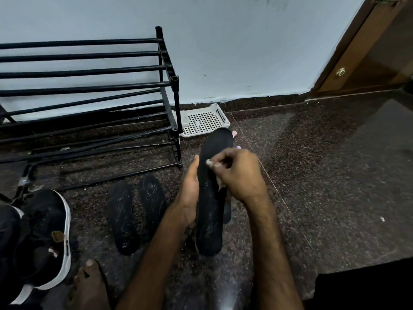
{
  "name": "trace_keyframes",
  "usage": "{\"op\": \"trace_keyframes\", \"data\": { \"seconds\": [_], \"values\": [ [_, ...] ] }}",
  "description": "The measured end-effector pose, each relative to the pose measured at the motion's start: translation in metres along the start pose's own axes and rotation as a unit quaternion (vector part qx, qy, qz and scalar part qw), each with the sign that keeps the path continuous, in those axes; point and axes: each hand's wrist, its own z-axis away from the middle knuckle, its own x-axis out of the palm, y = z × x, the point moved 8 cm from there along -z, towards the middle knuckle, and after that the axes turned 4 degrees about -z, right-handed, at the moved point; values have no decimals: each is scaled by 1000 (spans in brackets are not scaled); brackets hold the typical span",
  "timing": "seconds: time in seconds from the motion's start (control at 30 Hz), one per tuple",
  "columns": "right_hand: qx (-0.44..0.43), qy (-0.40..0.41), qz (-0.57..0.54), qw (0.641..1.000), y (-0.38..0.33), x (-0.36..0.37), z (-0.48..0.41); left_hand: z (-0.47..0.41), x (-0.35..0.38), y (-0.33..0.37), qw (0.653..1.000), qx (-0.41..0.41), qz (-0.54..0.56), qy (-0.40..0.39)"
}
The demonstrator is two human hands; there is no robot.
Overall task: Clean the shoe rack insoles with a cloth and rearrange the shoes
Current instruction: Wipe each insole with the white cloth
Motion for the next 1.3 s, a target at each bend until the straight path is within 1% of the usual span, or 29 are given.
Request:
{"op": "trace_keyframes", "data": {
  "seconds": [0.03, 0.07, 0.1, 0.17, 0.2, 0.23, 0.27, 0.3, 0.37, 0.4, 0.43, 0.53, 0.57, 0.6, 0.67, 0.7, 0.73, 0.77, 0.83, 0.9, 0.97, 1.0, 1.03, 1.07, 1.1, 1.13, 1.17, 1.2, 1.3],
  "values": [
    [-1, -38, -12, 999, -2, 6, 1, 1, 0, 2, 1000, 2, 1, 0],
    [3, -39, -4, 999, -1, 5, 1, 1, 0, 2, 1000, 4, 0, -1],
    [14, -6, 13, 1000, 3, 0, 1, 1, -1, 2, 1000, 6, -9, 2],
    [39, 94, 57, 993, 9, -16, 2, 2, -1, 1, 999, 6, -31, 10],
    [39, 119, 66, 990, 8, -20, 3, 3, 2, 0, 999, 0, -39, 7],
    [30, 112, 61, 991, 5, -18, 3, 3, 3, -1, 999, -1, -39, 9],
    [16, 75, 42, 996, 3, -11, 1, 4, 3, -1, 999, 1, -31, 15],
    [3, 19, 16, 1000, -1, -1, 1, 4, 3, 1, 1000, 6, -17, 18],
    [-7, -80, -35, 996, -7, 16, 7, 5, 5, 4, 1000, 13, 0, 21],
    [-11, -99, -53, 994, -7, 19, 9, 4, 4, 5, 1000, 20, 6, 22],
    [-15, -92, -64, 994, -8, 20, 9, 5, 4, 7, 999, 29, 1, 23],
    [-34, 11, -52, 998, -7, 10, 5, 7, 3, 9, 999, 39, -10, 33],
    [-44, 23, -45, 998, -8, 8, 5, 8, 2, 7, 999, 32, -3, 34],
    [-54, 7, -42, 998, -11, 10, 5, 8, 2, 6, 999, 32, 3, 31],
    [-54, -72, -37, 995, -12, 17, 7, 8, 1, 5, 999, 36, 21, 21],
    [-48, -98, -23, 994, -11, 19, 7, 8, 2, 5, 999, 32, 23, 17],
    [-47, -97, -2, 994, -10, 17, 5, 8, 3, 3, 999, 25, 18, 10],
    [-51, -71, 20, 996, -10, 13, 0, 8, 4, 2, 1000, 20, 7, 9],
    [-47, 22, 61, 997, -6, -2, -10, 8, 4, 0, 1000, 12, -24, 3],
    [-34, 110, 81, 990, 0, -18, -15, 8, 5, -1, 998, 0, -56, -14],
    [-49, 161, 94, 981, 2, -31, -14, 6, 3, -2, 997, -7, -72, -34],
    [-60, 154, 93, 982, 1, -34, -13, 5, 3, -1, 997, -5, -73, -38],
    [-65, 114, 85, 988, 2, -32, -13, 5, 4, 0, 997, -1, -73, -39],
    [-61, 47, 75, 994, 3, -23, -11, 4, 4, 1, 997, 2, -71, -38],
    [-47, -27, 72, 996, 4, -12, -7, 3, 5, 0, 997, 3, -65, -38],
    [-35, -86, 72, 993, 7, -2, -3, 2, 5, 1, 997, 4, -60, -37],
    [-31, -102, 75, 991, 9, 2, 0, 3, 4, 1, 998, 5, -58, -37],
    [-31, -77, 75, 994, 11, 0, -1, 2, 4, 1, 998, 4, -58, -37],
    [-38, 96, 90, 991, 13, -22, -7, 1, 3, 0, 998, 1, -51, -40]
  ]
}}
